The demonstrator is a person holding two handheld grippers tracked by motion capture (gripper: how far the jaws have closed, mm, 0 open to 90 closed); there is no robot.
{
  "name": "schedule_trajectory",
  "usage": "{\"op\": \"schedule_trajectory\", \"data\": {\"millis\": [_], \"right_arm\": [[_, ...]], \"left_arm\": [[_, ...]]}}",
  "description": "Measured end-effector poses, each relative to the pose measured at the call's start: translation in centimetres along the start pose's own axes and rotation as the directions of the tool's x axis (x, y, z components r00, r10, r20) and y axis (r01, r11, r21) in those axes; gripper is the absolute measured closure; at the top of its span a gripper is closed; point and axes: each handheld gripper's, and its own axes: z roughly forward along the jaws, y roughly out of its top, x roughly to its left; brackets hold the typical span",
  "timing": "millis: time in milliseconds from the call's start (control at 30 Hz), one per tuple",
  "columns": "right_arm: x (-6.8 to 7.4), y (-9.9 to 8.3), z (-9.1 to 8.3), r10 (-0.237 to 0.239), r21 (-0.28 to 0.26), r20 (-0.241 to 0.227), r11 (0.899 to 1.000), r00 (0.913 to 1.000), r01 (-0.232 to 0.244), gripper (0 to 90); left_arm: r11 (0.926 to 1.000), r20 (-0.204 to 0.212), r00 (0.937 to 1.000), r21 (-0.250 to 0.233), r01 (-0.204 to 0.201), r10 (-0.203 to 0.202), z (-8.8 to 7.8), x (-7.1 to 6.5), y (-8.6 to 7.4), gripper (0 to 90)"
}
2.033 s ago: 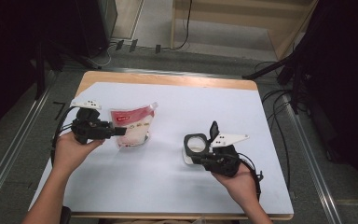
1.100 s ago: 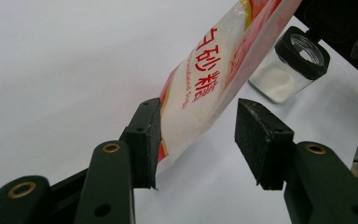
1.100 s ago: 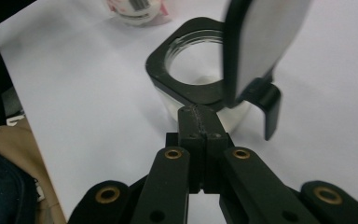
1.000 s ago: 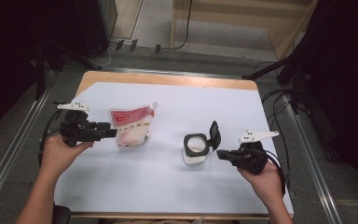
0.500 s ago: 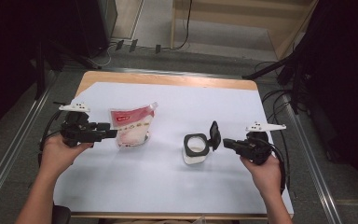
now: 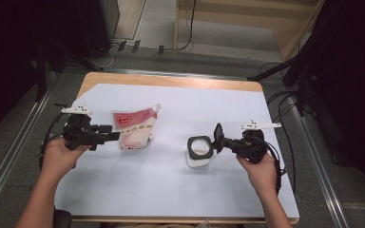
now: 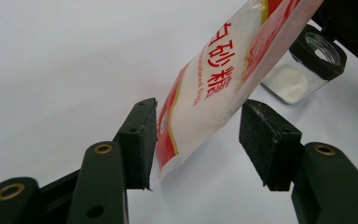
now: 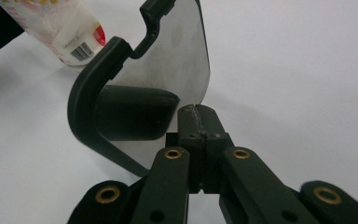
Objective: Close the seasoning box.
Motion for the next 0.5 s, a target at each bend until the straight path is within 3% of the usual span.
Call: {"op": "schedule_trajectory", "data": {"millis": [500], "right_arm": [[-0.6, 0.6, 1.0, 0.023, -0.005, -0.004, 1.000, 0.9997, -0.023, 90.0]], "left_arm": [[0.9999, -0.002, 0.9999, -0.001, -0.014, 0.014, 0.3, 0.1, 0.0, 45.4]]}}
